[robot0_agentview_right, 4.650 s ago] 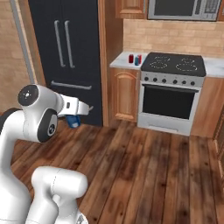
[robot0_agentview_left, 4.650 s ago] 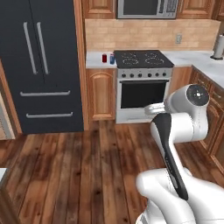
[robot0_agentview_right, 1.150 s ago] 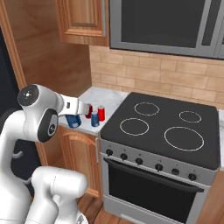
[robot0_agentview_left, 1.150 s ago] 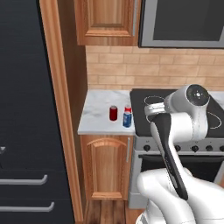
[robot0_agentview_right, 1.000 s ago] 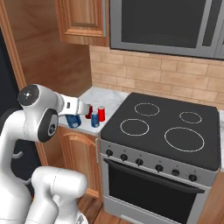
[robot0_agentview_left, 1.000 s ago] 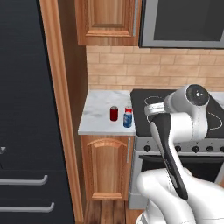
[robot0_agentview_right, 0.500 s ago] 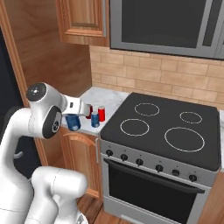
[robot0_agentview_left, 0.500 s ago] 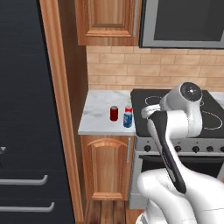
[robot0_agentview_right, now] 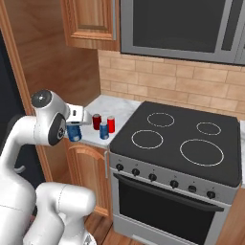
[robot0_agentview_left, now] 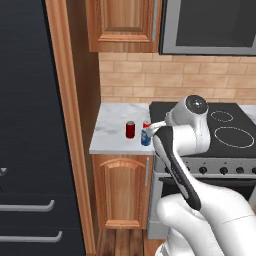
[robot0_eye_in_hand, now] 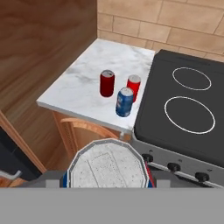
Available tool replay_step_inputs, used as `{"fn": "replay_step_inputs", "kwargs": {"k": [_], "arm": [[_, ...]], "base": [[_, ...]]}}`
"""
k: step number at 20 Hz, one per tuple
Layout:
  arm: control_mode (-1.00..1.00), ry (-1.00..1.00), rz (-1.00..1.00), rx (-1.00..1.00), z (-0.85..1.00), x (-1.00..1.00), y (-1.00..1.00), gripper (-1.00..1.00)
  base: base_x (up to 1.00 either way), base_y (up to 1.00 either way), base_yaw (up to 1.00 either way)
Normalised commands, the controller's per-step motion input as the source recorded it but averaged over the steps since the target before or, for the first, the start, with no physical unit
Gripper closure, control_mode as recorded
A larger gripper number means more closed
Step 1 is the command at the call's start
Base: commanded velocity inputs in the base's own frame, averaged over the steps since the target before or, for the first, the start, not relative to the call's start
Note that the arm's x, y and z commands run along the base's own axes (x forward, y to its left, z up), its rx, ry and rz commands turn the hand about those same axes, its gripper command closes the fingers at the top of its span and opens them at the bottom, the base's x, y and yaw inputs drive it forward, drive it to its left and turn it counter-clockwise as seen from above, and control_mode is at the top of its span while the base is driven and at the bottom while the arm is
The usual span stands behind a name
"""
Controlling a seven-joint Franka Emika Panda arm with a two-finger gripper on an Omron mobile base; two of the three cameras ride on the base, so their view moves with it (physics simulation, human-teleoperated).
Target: Four empty soda cans are scattered around the kitchen. Gather all the cans and cluster them next to the stove for recycling.
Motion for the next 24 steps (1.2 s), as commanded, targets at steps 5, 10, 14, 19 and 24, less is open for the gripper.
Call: {"fn": "replay_step_inputs", "kwargs": {"k": [5,10,14,19,24], "arm": [[-1.0,0.01,0.0,0.0,-0.15,0.33,0.29,1.0],[-1.0,0.0,-0.01,0.0,-0.05,0.31,0.09,1.0],[-1.0,0.01,-0.01,0.0,-0.12,0.37,0.03,1.0],[-1.0,0.03,-0.01,0.0,-0.25,0.36,0.1,1.0],[-1.0,0.02,0.0,0.0,-0.27,0.44,0.15,1.0]], "base": [[0.0,0.0,0.0],[0.0,0.0,0.0],[0.0,0.0,0.0],[0.0,0.0,0.0],[0.0,0.0,0.0]]}}
